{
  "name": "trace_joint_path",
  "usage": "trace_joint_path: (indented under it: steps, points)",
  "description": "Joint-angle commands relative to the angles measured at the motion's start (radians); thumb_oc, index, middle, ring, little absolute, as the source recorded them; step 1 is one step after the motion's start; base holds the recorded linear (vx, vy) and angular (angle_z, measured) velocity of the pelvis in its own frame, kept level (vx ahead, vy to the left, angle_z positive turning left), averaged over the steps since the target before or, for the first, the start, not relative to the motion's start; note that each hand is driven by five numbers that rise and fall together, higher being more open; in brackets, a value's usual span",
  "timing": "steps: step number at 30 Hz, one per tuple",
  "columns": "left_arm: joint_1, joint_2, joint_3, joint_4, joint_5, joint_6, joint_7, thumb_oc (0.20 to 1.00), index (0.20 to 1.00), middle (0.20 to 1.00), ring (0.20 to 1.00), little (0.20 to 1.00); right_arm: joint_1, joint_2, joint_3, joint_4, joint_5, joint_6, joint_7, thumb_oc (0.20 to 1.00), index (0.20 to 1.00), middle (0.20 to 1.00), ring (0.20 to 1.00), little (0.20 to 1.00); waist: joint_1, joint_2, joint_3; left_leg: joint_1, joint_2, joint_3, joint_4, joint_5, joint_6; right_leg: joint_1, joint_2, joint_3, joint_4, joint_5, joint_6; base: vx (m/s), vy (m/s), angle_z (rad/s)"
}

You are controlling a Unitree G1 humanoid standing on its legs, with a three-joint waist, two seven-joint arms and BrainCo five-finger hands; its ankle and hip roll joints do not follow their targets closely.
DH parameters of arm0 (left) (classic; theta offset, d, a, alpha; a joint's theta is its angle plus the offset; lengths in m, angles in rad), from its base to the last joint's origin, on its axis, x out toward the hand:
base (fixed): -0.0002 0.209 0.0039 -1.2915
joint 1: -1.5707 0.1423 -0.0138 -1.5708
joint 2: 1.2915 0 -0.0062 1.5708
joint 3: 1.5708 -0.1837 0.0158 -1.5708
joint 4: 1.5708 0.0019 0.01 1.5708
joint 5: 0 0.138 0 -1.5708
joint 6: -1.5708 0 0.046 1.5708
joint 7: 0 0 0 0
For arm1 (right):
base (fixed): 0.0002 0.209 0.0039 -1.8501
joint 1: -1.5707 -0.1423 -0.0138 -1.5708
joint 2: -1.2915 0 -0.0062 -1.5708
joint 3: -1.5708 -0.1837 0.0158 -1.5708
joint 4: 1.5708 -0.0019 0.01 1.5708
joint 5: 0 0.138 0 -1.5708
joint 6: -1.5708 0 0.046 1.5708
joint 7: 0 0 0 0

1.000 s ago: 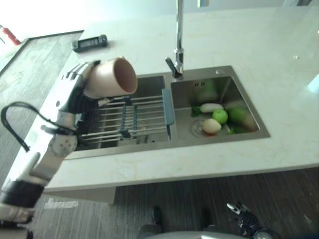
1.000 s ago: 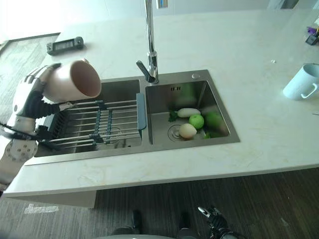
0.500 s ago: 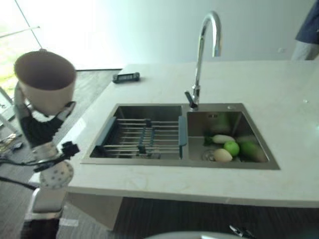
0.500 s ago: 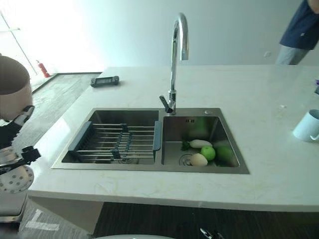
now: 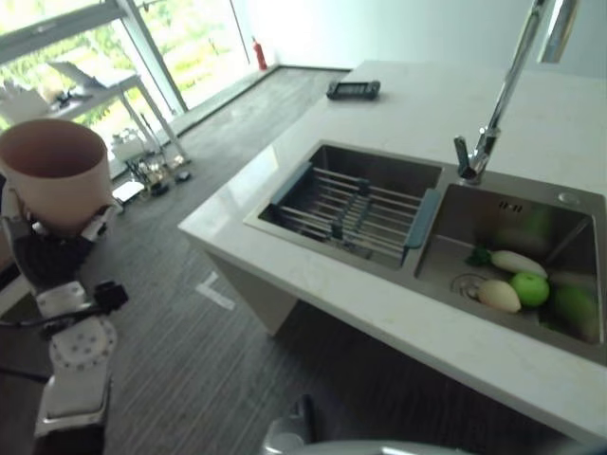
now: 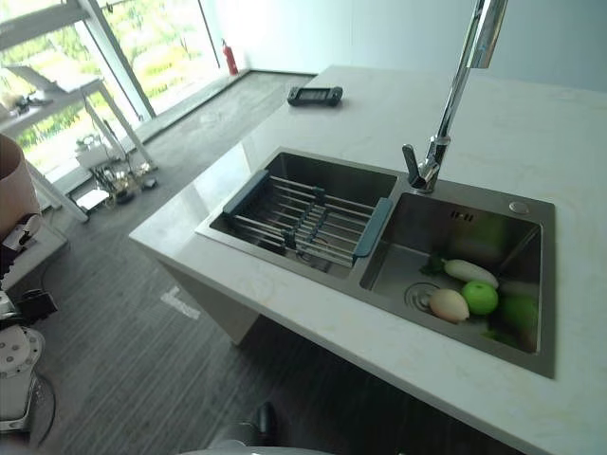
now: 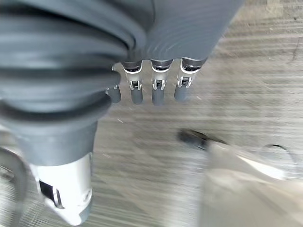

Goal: Place the dishes in the dishwasher.

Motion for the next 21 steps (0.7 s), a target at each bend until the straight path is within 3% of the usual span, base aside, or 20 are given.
trace_joint_path:
  steps: [1,5,9,11,12,14,16,17,18,20,21]
  points:
    - [-0.071,0.092,-0.004,-0.007,-0.01,-0.062,-0.062,0.2,0.2,0.2,0.2,0.2,-0.023,0.02,0.004,0.016,0.065,-0.036,-0.005,1.0,1.0,1.0,1.0,1.0,-0.066,0.063,-0.043,0.218,0.028,0.023,-0.24,0.039,0.001,-0.02,0.001,0.098,0.01,0.076,0.139,-0.23,0.34,1.05]
    - [-0.112,0.118,-0.061,-0.015,-0.014,-0.032,-0.08,0.2,0.2,0.2,0.2,0.2,-0.022,0.036,-0.004,0.013,0.048,-0.021,-0.031,1.0,1.0,1.0,1.0,1.0,-0.092,0.073,-0.044,0.245,-0.014,0.019,-0.293,-0.024,0.019,-0.048,-0.039,0.106,0.027,0.113,0.176,-0.17,0.32,1.01]
    - [-0.112,0.145,-0.059,-0.069,0.005,-0.044,-0.062,0.2,0.2,0.2,0.2,0.2,-0.037,0.079,0.05,-0.055,-0.024,-0.028,-0.046,1.0,1.0,1.0,1.0,1.0,-0.041,0.064,-0.042,0.222,-0.071,-0.036,-0.297,-0.067,0.061,-0.048,-0.116,0.086,0.031,0.172,0.231,-0.23,0.313,0.53]
    - [-0.123,0.169,-0.054,-0.071,0.048,-0.049,-0.074,0.2,0.2,0.2,0.2,0.2,-0.052,0.088,0.079,-0.095,-0.021,-0.011,-0.054,1.0,1.0,1.0,1.0,1.0,-0.019,0.057,-0.044,0.216,-0.094,-0.054,-0.297,-0.082,0.083,-0.055,-0.152,0.074,0.059,0.187,0.237,-0.24,0.296,0.53]
    - [-0.137,0.181,-0.067,-0.075,0.053,-0.043,-0.097,0.2,0.2,0.2,0.2,0.2,-0.07,0.089,0.095,-0.119,-0.028,-0.002,-0.053,1.0,1.0,1.0,1.0,1.0,-0.003,0.054,-0.041,0.211,-0.114,-0.065,-0.297,-0.09,0.11,-0.064,-0.184,0.073,0.126,0.179,0.233,-0.2,0.299,0.45]
    - [-0.136,0.18,-0.075,-0.08,0.057,-0.045,-0.095,0.2,0.2,0.2,0.2,0.2,-0.077,0.086,0.1,-0.133,-0.029,-0.003,-0.055,1.0,1.0,1.0,1.0,1.0,0.004,0.054,-0.037,0.206,-0.126,-0.079,-0.297,-0.087,0.128,-0.072,-0.198,0.092,0.189,0.165,0.229,-0.15,0.256,0.34]
    - [-0.131,0.175,-0.086,-0.085,0.049,-0.041,-0.099,0.2,0.2,0.2,0.2,0.2,-0.087,0.081,0.1,-0.134,-0.006,0.002,-0.053,1.0,1.0,1.0,1.0,1.0,0.004,0.053,-0.028,0.201,-0.135,-0.118,-0.296,-0.081,0.144,-0.09,-0.184,0.154,0.245,0.152,0.22,-0.09,0.162,0.83]
    - [-0.159,0.172,-0.146,-0.062,0.0,-0.048,-0.156,0.2,0.2,0.2,0.2,0.2,-0.093,0.066,0.105,-0.097,-0.049,-0.018,-0.028,1.0,1.0,1.0,1.0,1.0,-0.037,0.042,-0.005,0.183,-0.148,-0.224,-0.285,-0.054,0.169,-0.118,-0.068,0.347,0.252,0.073,0.172,-0.01,0.023,1.34]
    - [-0.201,0.155,-0.195,-0.079,-0.031,0.004,-0.17,0.2,0.2,0.2,0.2,0.2,-0.075,0.04,0.122,-0.073,-0.079,-0.018,-0.015,1.0,1.0,1.0,1.0,1.0,-0.071,0.015,-0.011,0.175,-0.154,-0.294,-0.287,-0.052,0.167,-0.075,0.004,0.501,0.119,0.036,0.158,0.05,-0.046,2.44]
    - [-0.231,0.152,-0.213,-0.075,-0.046,0.017,-0.186,0.2,0.2,0.2,0.2,0.2,-0.063,0.028,0.117,-0.04,-0.055,0.012,-0.008,1.0,1.0,1.0,1.0,1.0,-0.087,0.003,-0.016,0.166,-0.157,-0.324,-0.283,-0.045,0.166,-0.075,0.018,0.58,0.095,0.052,0.156,0.12,-0.248,4.91]
    - [-0.241,0.109,-0.224,-0.102,-0.074,0.03,-0.215,0.2,0.2,0.2,0.2,0.2,-0.068,0.015,0.102,0.045,-0.053,0.049,0.001,1.0,1.0,1.0,1.0,1.0,-0.06,-0.014,-0.021,0.161,-0.14,-0.321,-0.285,-0.036,0.144,-0.038,0.028,0.551,0.042,0.06,0.15,0.12,-0.357,3.63]
